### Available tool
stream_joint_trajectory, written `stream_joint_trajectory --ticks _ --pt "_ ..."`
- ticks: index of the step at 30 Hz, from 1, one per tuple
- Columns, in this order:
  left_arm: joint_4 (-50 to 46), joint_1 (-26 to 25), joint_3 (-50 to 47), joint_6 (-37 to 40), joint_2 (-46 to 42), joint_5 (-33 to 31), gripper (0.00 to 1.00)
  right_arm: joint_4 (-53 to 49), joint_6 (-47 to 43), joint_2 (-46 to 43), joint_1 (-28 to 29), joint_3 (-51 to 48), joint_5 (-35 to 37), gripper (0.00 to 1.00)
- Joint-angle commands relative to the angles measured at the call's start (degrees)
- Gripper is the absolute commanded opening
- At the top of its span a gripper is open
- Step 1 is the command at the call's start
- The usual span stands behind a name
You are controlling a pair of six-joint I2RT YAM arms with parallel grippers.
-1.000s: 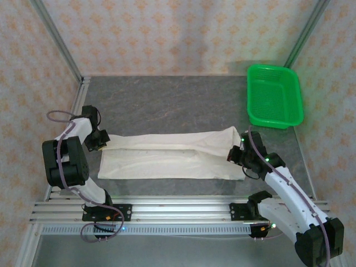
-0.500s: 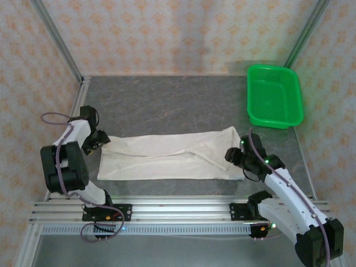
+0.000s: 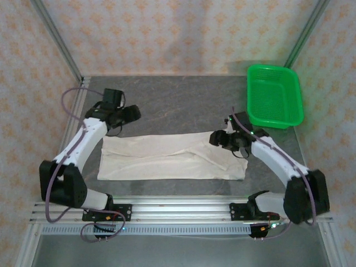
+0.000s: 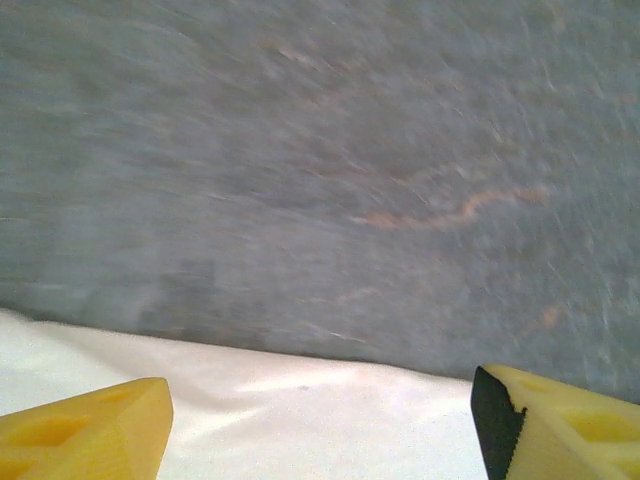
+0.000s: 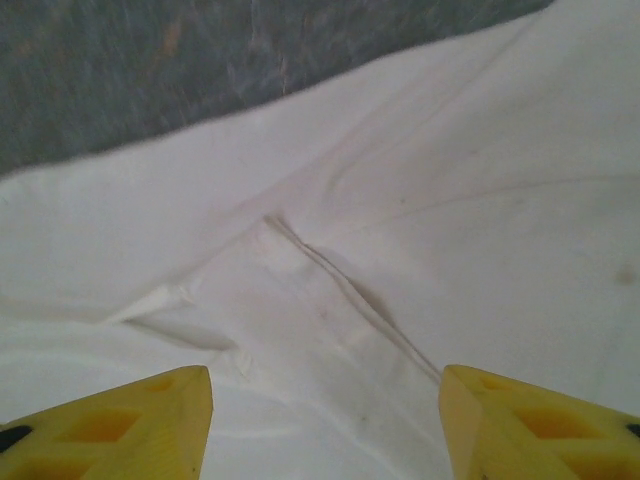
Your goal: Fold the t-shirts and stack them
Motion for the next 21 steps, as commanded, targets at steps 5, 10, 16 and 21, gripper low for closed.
stream_joint_trajectory --ticks 5,10,16,21 --pt "5.8 -7.0 -1.1 0.4 1.7 2.4 0.8 2.8 -10.9 12.6 1.6 8.2 -9.5 0.57" --pt "5.2 -7.7 -2.1 -0.2 -1.8 -0.2 0.84 2.3 -13.8 18.5 2.6 11.6 -9.8 0.54" --pt "0.7 -7.6 -1.3 0.5 -5.5 -1.9 0.84 0.0 -17.6 23.3 3.6 14.5 -7.3 0.51" --pt "-1.9 -7.6 -1.2 0.6 -8.7 -3.1 0.84 -0.4 -18.6 24.9 3.8 15.4 -7.3 0.45"
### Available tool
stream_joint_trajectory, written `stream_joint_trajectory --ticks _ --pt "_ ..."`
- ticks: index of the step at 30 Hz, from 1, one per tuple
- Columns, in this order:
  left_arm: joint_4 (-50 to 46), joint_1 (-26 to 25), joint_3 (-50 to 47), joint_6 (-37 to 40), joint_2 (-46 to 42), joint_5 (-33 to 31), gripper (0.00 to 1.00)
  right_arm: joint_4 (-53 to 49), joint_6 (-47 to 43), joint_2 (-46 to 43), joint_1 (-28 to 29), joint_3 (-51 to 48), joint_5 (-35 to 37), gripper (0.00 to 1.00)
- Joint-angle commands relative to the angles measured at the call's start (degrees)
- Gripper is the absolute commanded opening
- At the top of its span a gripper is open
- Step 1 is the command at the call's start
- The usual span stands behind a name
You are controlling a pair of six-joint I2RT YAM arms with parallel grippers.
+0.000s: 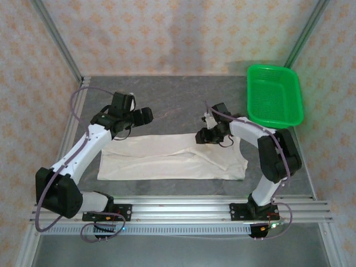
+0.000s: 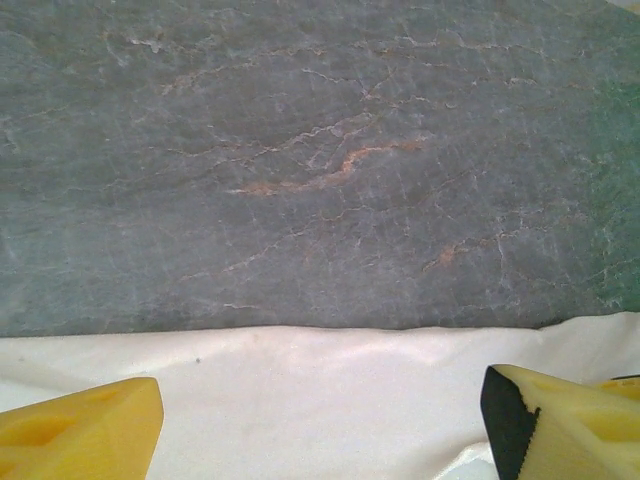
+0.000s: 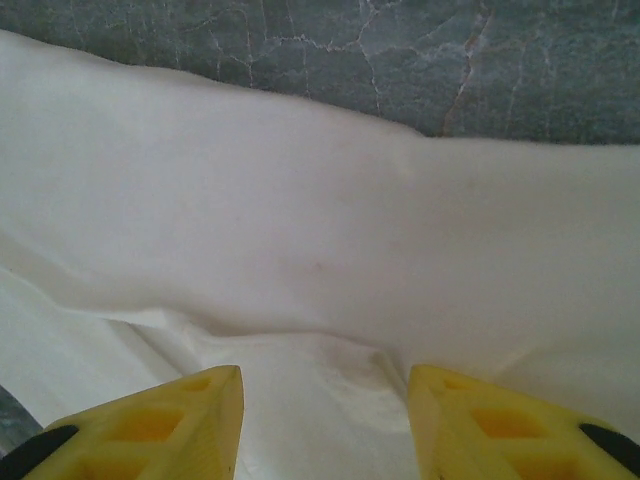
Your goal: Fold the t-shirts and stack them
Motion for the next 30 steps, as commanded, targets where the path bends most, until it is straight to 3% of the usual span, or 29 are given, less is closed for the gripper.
stream_joint_trajectory --ticks 1,11,20,30 --pt "-3.9 -0.4 0.3 0.6 -2.9 -3.0 0.84 -1.3 -2.6 1.0 0.5 1.7 0.6 0.44" --pt "-7.6 -0.2 1.1 1.2 -7.5 -8.4 0.84 -1.0 -2.9 1.6 1.2 1.1 1.9 0.27" --pt "-10.8 0.0 4.0 2.9 -11.1 -13.0 0.91 0.0 -2.2 0.4 1.6 0.3 2.6 0.06" --pt "-12.5 0.9 2.7 3.6 -15.0 -15.5 0.93 1.3 -0.2 -3.7 4.4 -1.8 1.1 0.0"
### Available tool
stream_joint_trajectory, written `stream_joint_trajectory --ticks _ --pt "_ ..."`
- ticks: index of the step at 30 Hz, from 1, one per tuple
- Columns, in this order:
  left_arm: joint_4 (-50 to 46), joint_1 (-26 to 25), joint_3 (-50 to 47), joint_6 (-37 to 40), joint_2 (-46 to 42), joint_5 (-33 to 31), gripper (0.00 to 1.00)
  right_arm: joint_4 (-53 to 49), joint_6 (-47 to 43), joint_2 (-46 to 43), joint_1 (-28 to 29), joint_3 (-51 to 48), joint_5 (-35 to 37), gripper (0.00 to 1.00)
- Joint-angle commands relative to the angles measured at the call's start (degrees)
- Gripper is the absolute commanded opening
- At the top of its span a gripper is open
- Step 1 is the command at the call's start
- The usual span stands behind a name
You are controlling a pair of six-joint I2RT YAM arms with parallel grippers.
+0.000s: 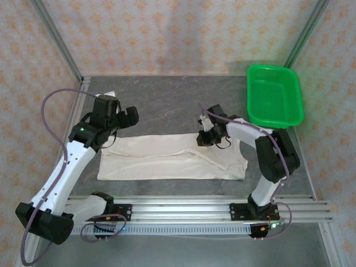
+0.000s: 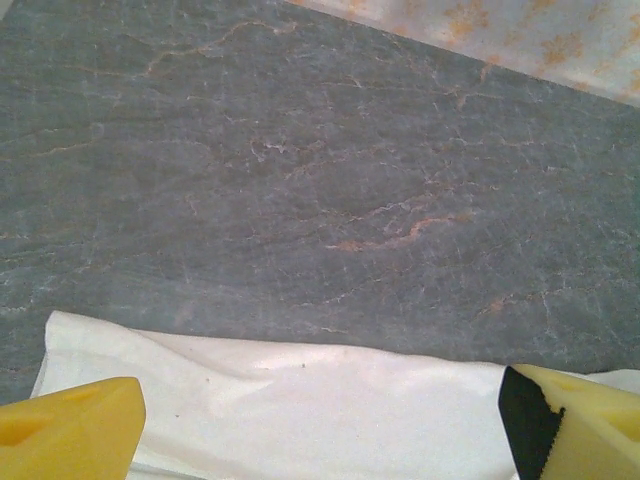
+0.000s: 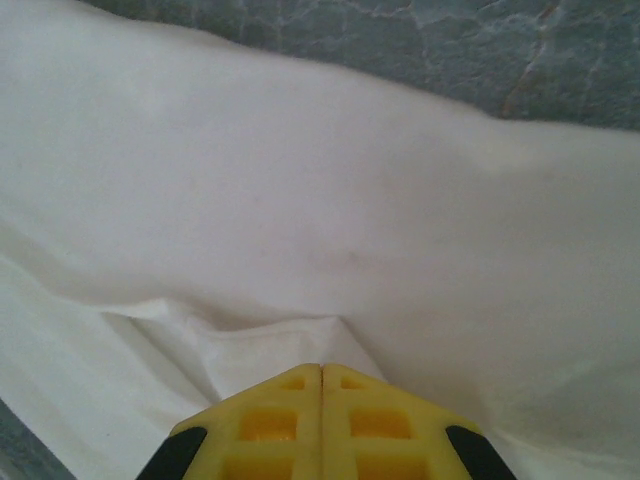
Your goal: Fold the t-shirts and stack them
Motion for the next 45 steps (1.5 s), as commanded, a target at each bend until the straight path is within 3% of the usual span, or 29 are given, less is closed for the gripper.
stream_joint_trajectory --ticks 1,18,23,28,32,38,45 --pt "-2.4 0.6 0.0 0.9 -1.5 -3.0 0.93 0.9 1.2 -4.0 1.9 -1.3 -0.3 0.0" --pt "-1.2 0.5 -1.3 1.7 -3.3 0.8 0.95 6.9 14.5 -10.6 16.3 -11.0 -1.9 0.0" --pt "-0.7 0.3 -0.1 5.1 -4.1 6.6 0.95 7.1 17.5 -14.1 17.6 -11.7 -1.8 0.16" --pt "-2.7 -0.1 1.9 7.6 -5.5 11.0 0.95 3.2 19.6 -20.9 17.6 -10.8 -1.0 0.26" --pt "-3.6 -0.5 2.3 9.0 -7.0 14.6 0.95 -1.3 21.7 -25.8 16.5 -10.1 9.2 0.36" --pt "-6.5 -3.4 1.9 9.9 -7.6 17.5 0.96 -8.6 26.3 -20.8 10.0 -8.9 16.9 0.38" --pt "-8.8 -6.3 -2.3 6.0 -4.8 13.2 0.97 -10.7 35.0 -14.9 5.2 -12.4 21.0 0.4"
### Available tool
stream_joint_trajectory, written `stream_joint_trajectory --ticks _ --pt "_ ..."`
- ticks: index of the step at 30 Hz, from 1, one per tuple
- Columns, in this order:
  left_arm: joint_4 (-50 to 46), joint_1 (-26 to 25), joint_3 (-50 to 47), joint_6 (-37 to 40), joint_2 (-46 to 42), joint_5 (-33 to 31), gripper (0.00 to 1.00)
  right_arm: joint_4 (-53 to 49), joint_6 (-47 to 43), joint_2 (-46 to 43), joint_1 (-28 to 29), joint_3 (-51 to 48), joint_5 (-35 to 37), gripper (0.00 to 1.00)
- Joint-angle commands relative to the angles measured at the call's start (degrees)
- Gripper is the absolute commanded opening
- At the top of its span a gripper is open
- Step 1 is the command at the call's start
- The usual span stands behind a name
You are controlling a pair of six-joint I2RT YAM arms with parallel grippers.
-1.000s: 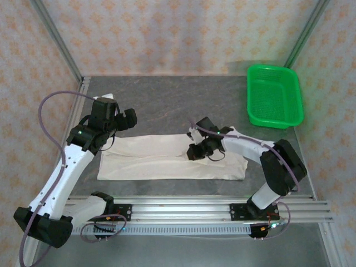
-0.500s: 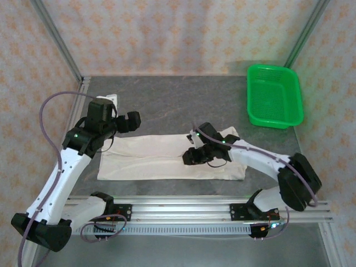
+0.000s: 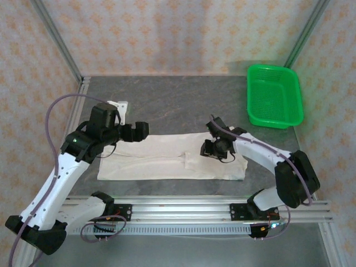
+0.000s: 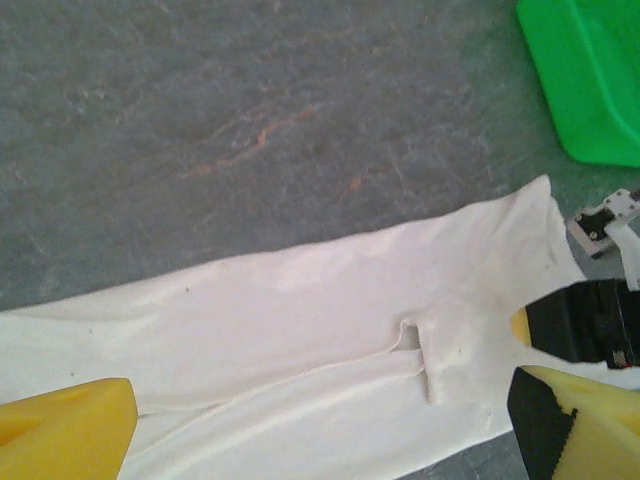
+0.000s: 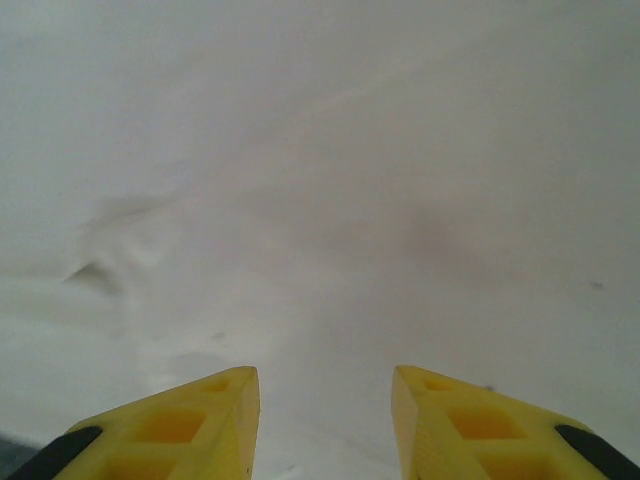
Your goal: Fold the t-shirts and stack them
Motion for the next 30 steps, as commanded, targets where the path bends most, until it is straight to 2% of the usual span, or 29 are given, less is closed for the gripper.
stream_joint_trajectory --ticks 1,4,8,15,21,27,30 --pt "-1.0 -0.3 -3.7 -2.5 1.3 -3.4 0.97 -2.9 6.0 1.2 -1.5 -2.3 5.4 0.4" --pt "0.0 -0.2 -5.2 -4.4 4.9 -6.7 0.98 -1.9 7.8 2.4 -1.7 -3.2 8.4 0.4" --pt "-3.4 0.9 -3.1 -5.9 14.3 -10.7 0.98 -0.8 9.2 4.7 -1.8 -3.5 10.8 0.4" --pt "-1.5 9.3 -3.5 -7.9 25.1 -10.1 0.96 -1.4 10.3 9.6 -1.8 0.1 13.0 0.4" --pt "-1.1 15.5 -3.7 -8.6 33.2 -9.8 0.9 -2.9 9.9 13.5 -1.8 4.1 13.2 0.4" --pt "0.3 20.0 -6.5 -11.3 37.2 -11.2 0.86 -6.2 9.1 12.1 -2.2 7.8 16.3 0.42" --pt "2.3 20.1 -6.1 -11.0 32.2 -9.3 0.87 -7.9 8.7 8.0 -2.2 9.2 17.8 0.49"
